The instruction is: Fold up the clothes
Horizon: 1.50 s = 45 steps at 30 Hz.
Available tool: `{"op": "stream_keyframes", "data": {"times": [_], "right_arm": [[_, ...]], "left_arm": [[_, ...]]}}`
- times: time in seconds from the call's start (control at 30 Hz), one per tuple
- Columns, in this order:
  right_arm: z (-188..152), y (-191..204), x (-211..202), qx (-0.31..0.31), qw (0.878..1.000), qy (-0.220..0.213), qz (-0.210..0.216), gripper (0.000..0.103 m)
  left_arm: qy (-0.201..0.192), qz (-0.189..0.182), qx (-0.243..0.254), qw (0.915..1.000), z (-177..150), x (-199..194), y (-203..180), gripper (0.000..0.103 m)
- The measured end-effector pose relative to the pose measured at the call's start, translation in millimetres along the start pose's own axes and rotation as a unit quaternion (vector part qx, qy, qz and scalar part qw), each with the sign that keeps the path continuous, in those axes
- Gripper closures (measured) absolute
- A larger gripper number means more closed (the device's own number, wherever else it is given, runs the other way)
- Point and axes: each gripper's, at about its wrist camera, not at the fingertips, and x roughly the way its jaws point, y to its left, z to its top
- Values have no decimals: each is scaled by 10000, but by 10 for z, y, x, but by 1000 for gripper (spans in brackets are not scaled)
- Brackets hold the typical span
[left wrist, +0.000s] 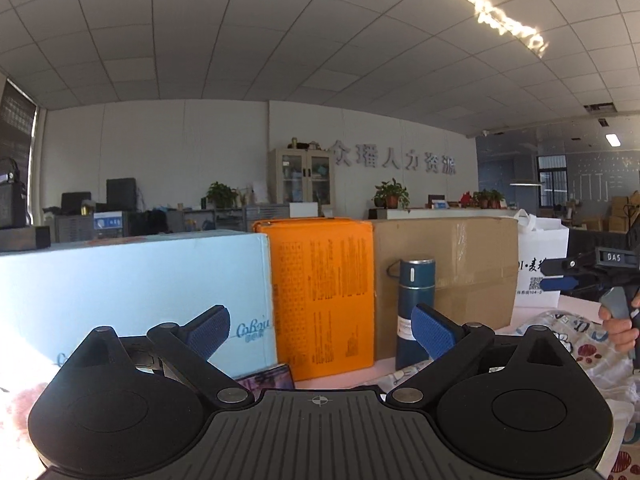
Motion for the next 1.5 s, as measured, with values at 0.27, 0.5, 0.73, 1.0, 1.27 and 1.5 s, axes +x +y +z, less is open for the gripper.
{"op": "stream_keyframes", "data": {"times": [0.27, 0.5, 0.73, 1.0, 1.27, 1.5], "right_arm": [[-597, -124, 1452, 697, 9862, 1437, 430, 0], [-1030, -202, 2152, 614, 9752, 2093, 377, 0], [-1212, -84, 2436, 39, 9703, 2347, 590, 2], [-1268, 88, 2438, -286, 9687, 2314, 856, 65], [-1279, 425, 2230, -1287, 9621, 1845, 1539, 83], [-1365, 719, 2015, -2089, 9330, 1821, 2297, 89]], "left_arm": [[1398, -1313, -1363, 9719, -905, 903, 162, 5], [2621, -1619, -1115, 9448, -1492, 1196, 36, 5], [2643, -1630, -885, 9464, -1524, 1180, -27, 0], [2503, -1822, -1447, 9398, -1520, 1205, 133, 0], [1581, -2401, -3449, 8935, -1550, 1160, 548, 0], [1203, -2381, -4593, 8473, -1668, 1182, 817, 0]]}}
